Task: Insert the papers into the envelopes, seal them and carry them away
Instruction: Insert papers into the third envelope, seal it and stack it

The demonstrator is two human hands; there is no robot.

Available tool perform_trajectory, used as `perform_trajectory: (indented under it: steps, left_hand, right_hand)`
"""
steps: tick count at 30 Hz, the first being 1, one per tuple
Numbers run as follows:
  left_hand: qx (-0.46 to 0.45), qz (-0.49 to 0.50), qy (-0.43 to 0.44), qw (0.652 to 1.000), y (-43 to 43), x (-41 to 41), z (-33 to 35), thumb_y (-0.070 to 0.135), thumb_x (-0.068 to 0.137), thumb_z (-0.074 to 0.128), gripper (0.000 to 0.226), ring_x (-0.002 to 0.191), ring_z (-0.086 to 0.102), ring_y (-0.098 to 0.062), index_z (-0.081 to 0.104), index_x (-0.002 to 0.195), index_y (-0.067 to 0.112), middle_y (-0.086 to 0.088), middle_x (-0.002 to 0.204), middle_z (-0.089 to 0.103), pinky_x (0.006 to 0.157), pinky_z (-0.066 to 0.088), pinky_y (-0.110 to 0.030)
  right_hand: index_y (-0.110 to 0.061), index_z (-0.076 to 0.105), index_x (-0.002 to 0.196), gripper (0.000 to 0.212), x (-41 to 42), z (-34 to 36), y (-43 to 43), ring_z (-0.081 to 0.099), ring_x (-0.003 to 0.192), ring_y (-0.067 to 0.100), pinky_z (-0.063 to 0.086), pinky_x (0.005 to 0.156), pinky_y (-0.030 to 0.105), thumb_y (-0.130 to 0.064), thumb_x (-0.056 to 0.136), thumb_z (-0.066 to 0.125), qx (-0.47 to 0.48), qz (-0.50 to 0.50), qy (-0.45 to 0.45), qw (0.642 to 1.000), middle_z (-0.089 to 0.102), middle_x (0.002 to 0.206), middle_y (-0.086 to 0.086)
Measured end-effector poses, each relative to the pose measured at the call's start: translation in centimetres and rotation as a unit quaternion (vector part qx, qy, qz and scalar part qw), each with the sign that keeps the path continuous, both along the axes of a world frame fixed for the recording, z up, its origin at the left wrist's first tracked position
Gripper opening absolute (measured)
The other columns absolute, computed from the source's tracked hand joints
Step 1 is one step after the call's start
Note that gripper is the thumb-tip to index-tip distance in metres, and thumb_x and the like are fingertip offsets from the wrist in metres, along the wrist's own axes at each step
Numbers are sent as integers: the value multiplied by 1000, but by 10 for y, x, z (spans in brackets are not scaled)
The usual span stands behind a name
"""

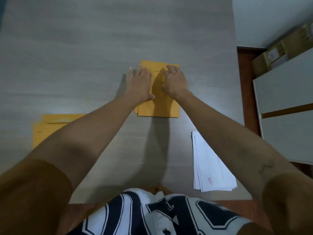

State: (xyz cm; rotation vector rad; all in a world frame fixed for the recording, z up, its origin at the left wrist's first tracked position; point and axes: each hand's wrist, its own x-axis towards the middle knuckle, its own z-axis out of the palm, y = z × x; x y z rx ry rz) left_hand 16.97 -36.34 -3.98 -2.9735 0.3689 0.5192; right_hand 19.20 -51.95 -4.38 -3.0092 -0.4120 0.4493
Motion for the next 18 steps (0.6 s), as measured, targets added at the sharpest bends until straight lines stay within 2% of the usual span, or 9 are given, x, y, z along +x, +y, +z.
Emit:
perform_trajectory:
  steps: [4, 10, 14, 18]
  left_hand:
    - [-47, 40, -40, 997, 20, -36, 6, 55, 82, 68, 74, 147, 22, -28, 44, 139, 13, -11, 150, 36, 120, 15, -54]
    - [-91, 179, -52, 978, 82, -111, 6, 44, 85, 65, 61, 131, 41, -32, 50, 134, 12, -14, 137, 47, 113, 26, -47]
    - [-90, 266, -73, 957, 127, -166, 6, 45, 83, 67, 59, 125, 44, -33, 54, 130, 12, -14, 130, 50, 104, 37, -44]
    - [-68, 360, -76, 927, 174, -216, 8, 45, 86, 64, 59, 127, 40, -33, 50, 131, 9, -14, 133, 44, 100, 38, -46]
  right_hand:
    - [-13, 46, 141, 45, -28, 6, 12, 27, 143, 28, 28, 113, 40, -24, 98, 53, 14, -9, -30, 999, 34, 155, 8]
    - [-13, 50, 137, 44, -84, 11, 54, 40, 128, 32, 37, 100, 44, -29, 96, 48, 43, 14, -48, 998, 46, 140, 10]
    - [-13, 51, 134, 43, -119, 13, 98, 40, 126, 31, 37, 99, 42, -31, 95, 49, 68, 51, -55, 995, 47, 136, 10]
    - [-10, 49, 136, 47, -154, 13, 147, 40, 129, 30, 34, 105, 41, -29, 92, 51, 102, 92, -49, 989, 47, 136, 11]
